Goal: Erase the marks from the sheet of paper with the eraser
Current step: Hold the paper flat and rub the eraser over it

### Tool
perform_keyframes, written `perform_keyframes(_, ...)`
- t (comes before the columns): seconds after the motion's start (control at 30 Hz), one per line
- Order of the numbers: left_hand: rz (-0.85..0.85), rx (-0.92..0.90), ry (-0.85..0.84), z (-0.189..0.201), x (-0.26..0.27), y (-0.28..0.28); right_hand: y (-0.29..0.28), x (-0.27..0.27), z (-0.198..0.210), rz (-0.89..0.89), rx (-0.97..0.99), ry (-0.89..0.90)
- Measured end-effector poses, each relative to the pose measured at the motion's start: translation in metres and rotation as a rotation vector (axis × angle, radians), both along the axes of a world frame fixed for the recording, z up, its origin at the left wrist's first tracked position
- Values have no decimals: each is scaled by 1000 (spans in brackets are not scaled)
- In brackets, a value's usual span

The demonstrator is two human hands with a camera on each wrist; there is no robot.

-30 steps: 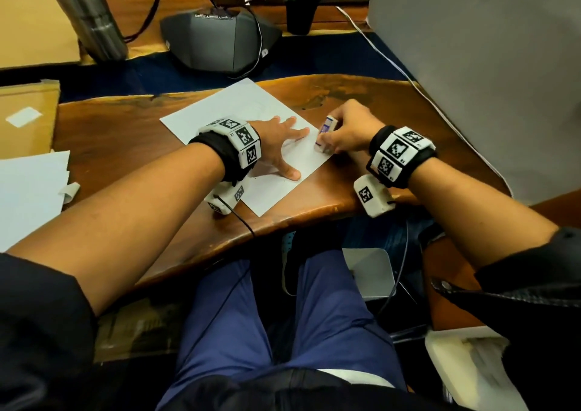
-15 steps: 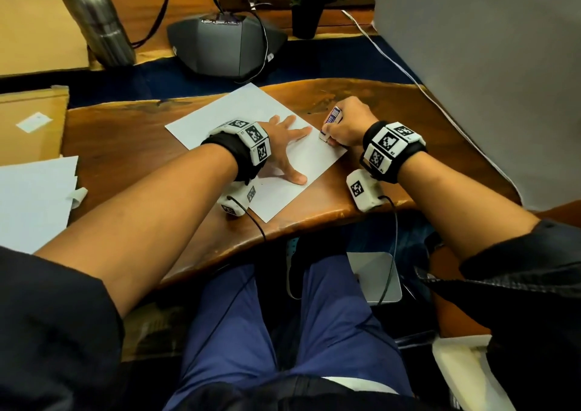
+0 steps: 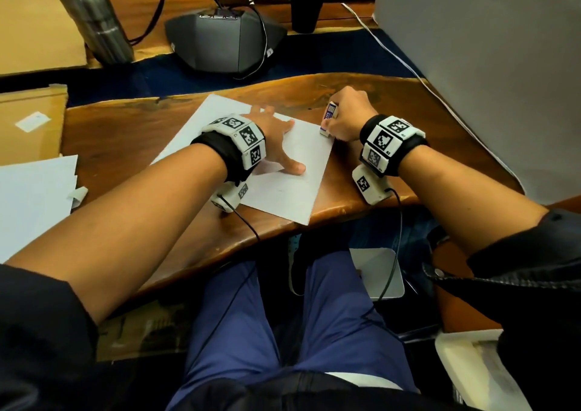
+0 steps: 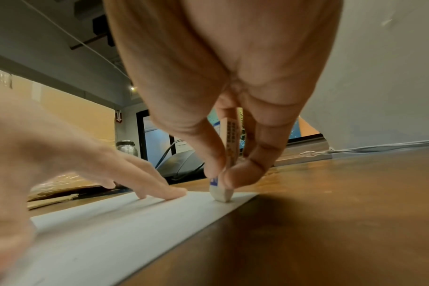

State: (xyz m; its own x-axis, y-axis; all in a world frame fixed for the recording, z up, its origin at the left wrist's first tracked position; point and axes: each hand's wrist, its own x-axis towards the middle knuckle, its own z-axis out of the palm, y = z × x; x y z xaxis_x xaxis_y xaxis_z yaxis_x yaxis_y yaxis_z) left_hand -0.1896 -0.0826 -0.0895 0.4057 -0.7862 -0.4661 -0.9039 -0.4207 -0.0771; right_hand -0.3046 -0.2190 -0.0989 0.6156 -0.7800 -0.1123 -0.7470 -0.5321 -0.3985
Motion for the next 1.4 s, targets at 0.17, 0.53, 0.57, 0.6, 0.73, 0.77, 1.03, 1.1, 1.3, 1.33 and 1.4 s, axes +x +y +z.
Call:
perform_keyframes(0.17,-84,-125,178,-3,24,14,-4,9,5,-14,-5,3)
perform_keyframes(0.53,-109,89,100,-4,20,-6,6,30,4,-46,192,-59)
perform_keyframes(0.57,-108,90,99,-4,21,-7,6,30,4,-41,217,-51)
perform_keyframes(0.6,-105,86,102,-4,21,-8,6,29,4,-41,231,-50)
perform_keyframes(0.73,-95,91,98,-5,22,-8,7,29,4,-110,232,-96)
perform_keyframes(0.77,-90,94,97,-5,22,-8,7,29,3,-96,236,-93)
perform_keyframes(1.03,-95,86,70,-7,24,-8,6,29,3,-104,269,-100)
perform_keyframes(1.1,-106,83,71,-8,24,-9,6,28,3,-89,279,-75)
perform_keyframes(1.3,-103,102,67,-4,24,-7,13,31,4,-88,307,-93)
perform_keyframes(1.33,-103,101,68,-4,23,-8,13,29,5,-76,320,-71)
perform_keyframes(1.4,-109,103,67,-6,22,-9,12,26,7,-108,328,-85)
